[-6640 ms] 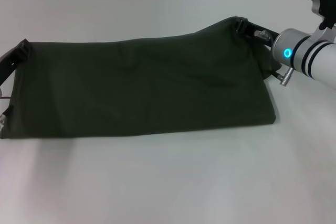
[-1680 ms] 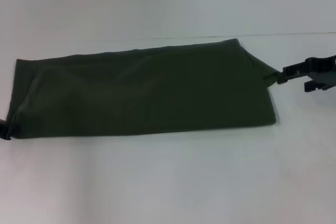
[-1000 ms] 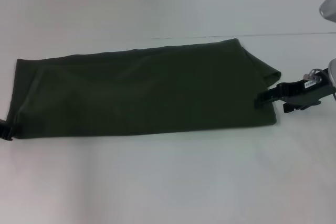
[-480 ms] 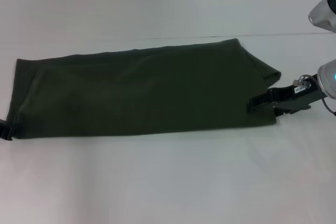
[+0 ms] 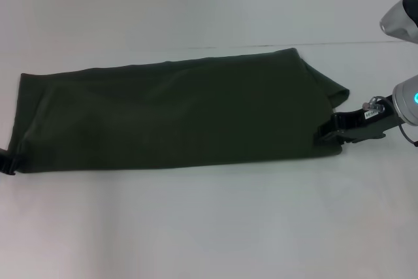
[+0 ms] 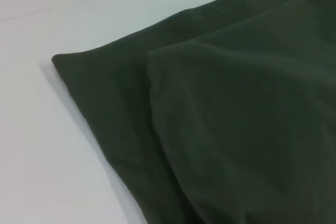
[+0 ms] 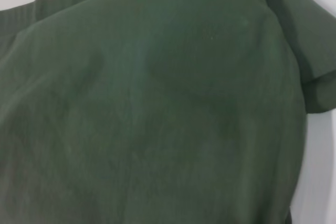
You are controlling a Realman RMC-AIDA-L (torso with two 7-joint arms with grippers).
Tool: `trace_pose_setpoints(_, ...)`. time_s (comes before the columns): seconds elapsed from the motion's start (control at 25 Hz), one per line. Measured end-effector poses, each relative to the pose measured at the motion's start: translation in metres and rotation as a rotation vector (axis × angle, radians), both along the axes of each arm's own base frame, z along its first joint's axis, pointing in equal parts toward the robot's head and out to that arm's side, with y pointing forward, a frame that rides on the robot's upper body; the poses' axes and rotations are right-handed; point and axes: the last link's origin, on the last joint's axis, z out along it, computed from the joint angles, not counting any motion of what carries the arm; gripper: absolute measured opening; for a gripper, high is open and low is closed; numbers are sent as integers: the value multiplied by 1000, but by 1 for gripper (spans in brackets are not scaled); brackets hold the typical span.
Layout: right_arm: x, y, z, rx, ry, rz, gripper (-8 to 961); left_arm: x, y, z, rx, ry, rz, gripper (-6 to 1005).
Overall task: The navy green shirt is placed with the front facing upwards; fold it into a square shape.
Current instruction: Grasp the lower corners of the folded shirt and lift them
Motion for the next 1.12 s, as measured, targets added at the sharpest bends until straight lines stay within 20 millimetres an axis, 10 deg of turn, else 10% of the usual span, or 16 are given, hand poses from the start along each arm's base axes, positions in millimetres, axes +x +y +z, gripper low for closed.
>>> trace_pose_setpoints(0.64, 1, -2, -1, -16, -19, 7, 11, 0, 0, 1, 3, 5, -3, 17)
trace_pose_setpoints(1.12, -6, -13, 10, -128, -13, 35, 11, 8, -7, 8, -59, -34, 14, 18)
